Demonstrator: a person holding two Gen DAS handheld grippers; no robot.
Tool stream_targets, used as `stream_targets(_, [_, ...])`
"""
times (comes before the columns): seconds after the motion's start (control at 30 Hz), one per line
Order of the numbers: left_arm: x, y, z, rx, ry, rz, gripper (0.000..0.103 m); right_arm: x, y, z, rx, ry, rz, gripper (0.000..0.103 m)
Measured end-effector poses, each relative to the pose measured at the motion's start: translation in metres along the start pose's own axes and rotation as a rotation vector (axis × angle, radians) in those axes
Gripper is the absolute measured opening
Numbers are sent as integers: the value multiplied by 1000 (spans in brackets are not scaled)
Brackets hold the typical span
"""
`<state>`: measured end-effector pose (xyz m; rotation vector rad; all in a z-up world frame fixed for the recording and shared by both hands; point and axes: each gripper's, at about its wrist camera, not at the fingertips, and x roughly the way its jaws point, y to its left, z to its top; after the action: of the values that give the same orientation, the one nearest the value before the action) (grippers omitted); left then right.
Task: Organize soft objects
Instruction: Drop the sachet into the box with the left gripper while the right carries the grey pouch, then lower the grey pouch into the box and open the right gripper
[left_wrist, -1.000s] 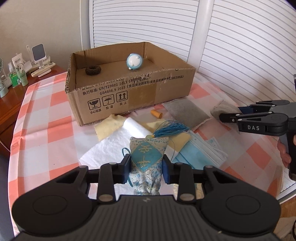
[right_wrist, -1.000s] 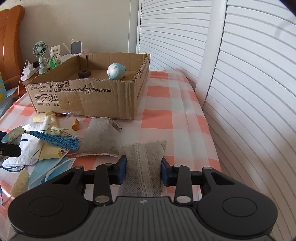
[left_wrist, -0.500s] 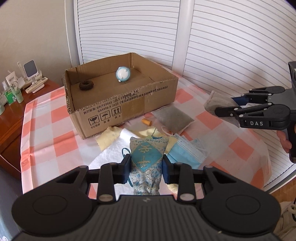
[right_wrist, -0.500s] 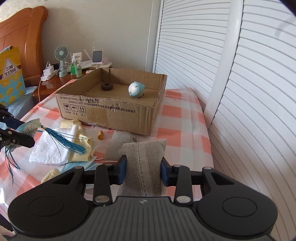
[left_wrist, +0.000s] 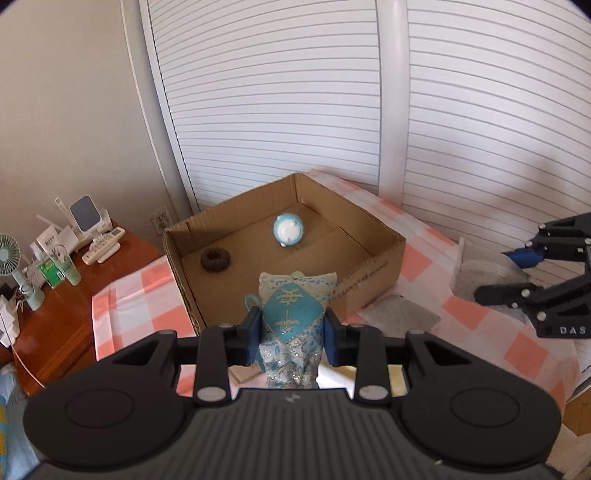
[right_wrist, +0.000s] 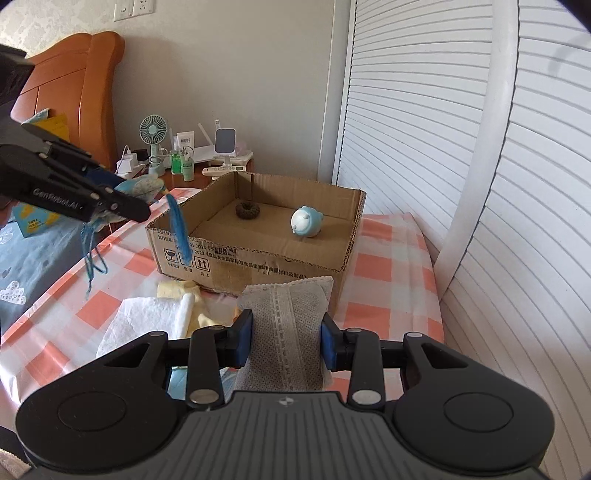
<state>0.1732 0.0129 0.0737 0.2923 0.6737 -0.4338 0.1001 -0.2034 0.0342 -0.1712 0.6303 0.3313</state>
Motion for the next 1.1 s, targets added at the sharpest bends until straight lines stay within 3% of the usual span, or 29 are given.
stream_targets(0.27, [35,22,52,21,-20,49,32,6,-3,17,-5,-22,4,41])
stream_targets(0.47, [71,41,63,-19,18,77,33,12,-4,27,-10,-38,10,41])
stream_targets(0.53, [80,44,61,-31,23,76,44,14,-4,30,-11,-42,12,41])
stream_targets(0.6, [84,45,57,-50,29,86,84,16,-3,32,-10,-43,15,41])
stream_targets(0.63, [84,45,54,-52,18,99,88,17,-3,33,-10,-44,16,41])
stream_targets(0.87, [67,50,39,-75,5,113,89,19,1,38,-19,-45,19,41])
stream_targets(1.1, [33,46,16,-101,-37,120,96,23,6,45,-24,-42,26,41])
